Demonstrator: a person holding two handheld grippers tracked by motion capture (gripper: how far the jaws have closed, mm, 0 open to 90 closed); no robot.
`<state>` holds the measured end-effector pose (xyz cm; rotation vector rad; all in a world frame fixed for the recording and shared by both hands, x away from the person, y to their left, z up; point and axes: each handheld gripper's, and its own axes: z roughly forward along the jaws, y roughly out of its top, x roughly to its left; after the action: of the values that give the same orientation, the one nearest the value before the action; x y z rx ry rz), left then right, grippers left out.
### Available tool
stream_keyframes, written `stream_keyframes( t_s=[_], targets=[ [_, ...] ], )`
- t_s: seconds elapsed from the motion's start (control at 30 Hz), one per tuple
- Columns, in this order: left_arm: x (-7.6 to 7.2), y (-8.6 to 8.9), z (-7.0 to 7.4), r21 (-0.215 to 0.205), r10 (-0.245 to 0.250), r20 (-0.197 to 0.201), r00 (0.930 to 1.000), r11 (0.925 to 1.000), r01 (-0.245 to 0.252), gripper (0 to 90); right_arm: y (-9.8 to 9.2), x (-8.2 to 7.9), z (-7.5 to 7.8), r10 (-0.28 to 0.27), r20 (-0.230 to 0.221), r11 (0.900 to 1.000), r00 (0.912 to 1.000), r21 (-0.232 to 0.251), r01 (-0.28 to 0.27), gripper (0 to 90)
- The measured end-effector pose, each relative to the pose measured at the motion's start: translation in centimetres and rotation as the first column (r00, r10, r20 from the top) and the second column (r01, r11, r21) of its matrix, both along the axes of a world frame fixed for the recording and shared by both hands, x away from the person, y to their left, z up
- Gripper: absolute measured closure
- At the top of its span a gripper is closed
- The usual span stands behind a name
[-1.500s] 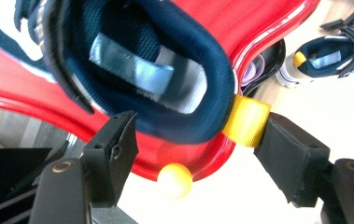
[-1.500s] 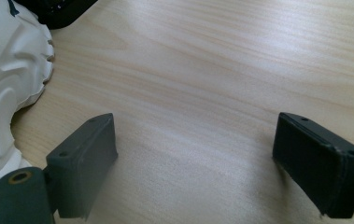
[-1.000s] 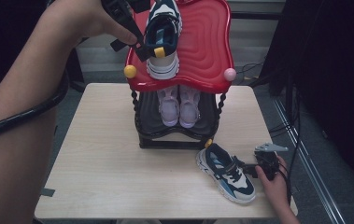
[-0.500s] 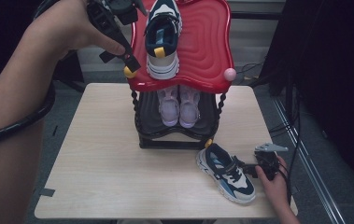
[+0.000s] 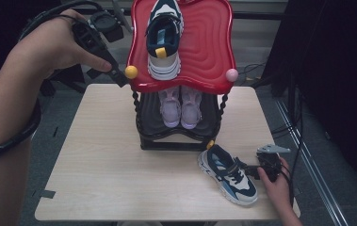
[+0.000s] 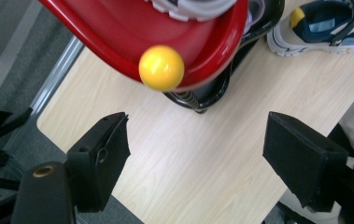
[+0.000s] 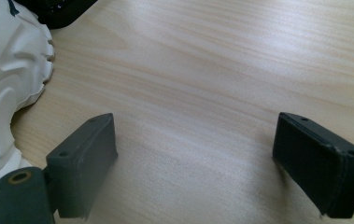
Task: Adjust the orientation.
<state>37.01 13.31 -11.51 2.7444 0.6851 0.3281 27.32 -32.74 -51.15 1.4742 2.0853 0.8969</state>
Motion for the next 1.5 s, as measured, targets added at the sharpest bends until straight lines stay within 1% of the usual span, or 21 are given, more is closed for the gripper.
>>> stream_keyframes(
  t_s=[0.03, 0.07, 0.1, 0.23, 0.3, 0.37, 0.47, 0.53, 0.57, 0.63, 0.7, 0.8, 0.93, 1.1, 1.23, 1.27, 1.3, 1.33, 1.37, 1.4, 1.5],
  targets=[
    [-0.1, 0.1, -0.2, -0.004, 0.012, -0.002, 0.9999, 0.9999, -0.012, 22.3, 0.0, 0.0, 0.0, 0.001, 0.001, 1.000, 1.0000, -0.001, -0.001, 12.7],
    [-0.1, 0.2, -0.3, 0.006, 0.006, -0.007, 1.0000, 1.0000, -0.006, 22.4, 0.0, 0.0, 0.0, 0.000, 0.000, 1.000, 1.0000, 0.000, 0.000, 12.7],
    [-0.1, 0.2, -0.5, 0.003, 0.014, -0.009, 0.9999, 0.9999, -0.014, 22.5, 0.0, 0.0, 0.0, 0.001, 0.001, 1.000, 1.0000, -0.001, -0.001, 12.7],
    [-0.2, 0.5, -1.1, 0.005, 0.015, -0.017, 0.9997, 0.9999, -0.015, 22.5, 0.0, 0.0, 0.0, 0.000, 0.000, 1.000, 1.0000, 0.000, 0.000, 12.7],
    [-0.2, 0.6, -1.5, 0.010, 0.018, -0.035, 0.9992, 0.9998, -0.017, 22.5, 0.0, 0.0, 0.0, 0.001, 0.001, 1.000, 1.0000, -0.001, -0.001, 12.7],
    [-0.3, 0.7, -1.7, 0.019, 0.018, -0.043, 0.9989, 0.9997, -0.017, 22.5, 0.0, 0.0, 0.0, 0.001, 0.001, 1.000, 1.0000, -0.002, -0.001, 12.7],
    [-0.4, 0.7, -2.0, 0.019, 0.022, -0.046, 0.9987, 0.9996, -0.021, 22.5, 0.0, 0.0, 0.0, 0.001, 0.002, 1.000, 1.0000, -0.002, -0.001, 12.7],
    [-0.4, 0.8, -2.2, 0.015, 0.021, -0.044, 0.9988, 0.9997, -0.020, 22.5, 0.0, 0.0, 0.0, 0.000, 0.000, 1.000, 1.0000, 0.000, 0.000, 12.7],
    [-0.5, 0.8, -2.3, 0.009, 0.029, -0.045, 0.9986, 0.9996, -0.028, 22.5, 0.0, 0.0, 0.0, -0.002, 0.002, 1.000, 1.0000, 0.000, 0.002, 12.7],
    [-0.5, 0.9, -2.6, 0.019, 0.021, -0.055, 0.9983, 0.9996, -0.020, 22.6, 0.0, 0.0, 0.0, 0.001, 0.001, 1.000, 1.0000, -0.003, -0.001, 12.7],
    [-0.5, 1.0, -2.9, 0.021, 0.026, -0.060, 0.9979, 0.9995, -0.024, 22.6, 0.0, 0.0, 0.0, 0.001, 0.001, 1.000, 1.0000, -0.002, -0.001, 12.7],
    [-0.6, 1.2, -3.4, 0.027, 0.025, -0.072, 0.9971, 0.9994, -0.023, 22.6, 0.0, 0.0, 0.0, 0.001, 0.001, 1.000, 1.0000, -0.001, -0.001, 12.7],
    [-0.7, 1.5, -4.3, 0.016, 0.029, -0.081, 0.9963, 0.9995, -0.028, 22.6, 0.0, 0.0, 0.0, 0.003, 0.003, 1.000, 1.0000, -0.003, -0.003, 12.7],
    [-1.1, 1.9, -5.4, 0.018, 0.041, -0.094, 0.9947, 0.9991, -0.040, 22.7, 0.0, 0.0, 0.0, 0.002, 0.002, 1.000, 1.0000, -0.003, -0.002, 12.8],
    [-1.3, 2.2, -6.3, 0.024, 0.042, -0.102, 0.9939, 0.9989, -0.039, 22.8, 0.0, 0.0, 0.0, 0.005, 0.005, 1.000, 1.0000, -0.005, -0.004, 12.8],
    [-1.3, 2.2, -6.5, 0.034, 0.037, -0.104, 0.9939, 0.9989, -0.033, 22.8, 0.0, 0.0, 0.0, 0.004, 0.005, 1.000, 1.0000, -0.005, -0.004, 12.8],
    [-1.4, 2.3, -6.7, 0.033, 0.036, -0.105, 0.9938, 0.9989, -0.033, 22.8, 0.0, 0.0, 0.0, 0.004, 0.005, 1.000, 1.0000, -0.005, -0.004, 12.8],
    [-1.5, 2.3, -7.1, 0.023, 0.040, -0.111, 0.9930, 0.9990, -0.037, 22.8, 0.0, 0.0, 0.0, 0.005, 0.005, 1.000, 1.0000, -0.005, -0.005, 12.7],
    [-1.5, 2.4, -7.2, 0.029, 0.031, -0.116, 0.9928, 0.9992, -0.028, 22.7, 0.0, 0.0, 0.0, 0.003, 0.006, 1.000, 1.0000, -0.003, -0.003, 12.8],
    [-1.5, 2.4, -7.4, 0.025, 0.038, -0.116, 0.9926, 0.9991, -0.036, 22.8, 0.0, 0.0, 0.0, 0.002, 0.005, 1.000, 1.0000, -0.002, -0.002, 12.8],
    [-1.6, 2.6, -8.0, 0.023, 0.036, -0.120, 0.9922, 0.9992, -0.033, 22.8, 0.0, 0.0, 0.0, 0.002, 0.005, 1.000, 1.0000, -0.002, -0.002, 12.8]
  ],
)
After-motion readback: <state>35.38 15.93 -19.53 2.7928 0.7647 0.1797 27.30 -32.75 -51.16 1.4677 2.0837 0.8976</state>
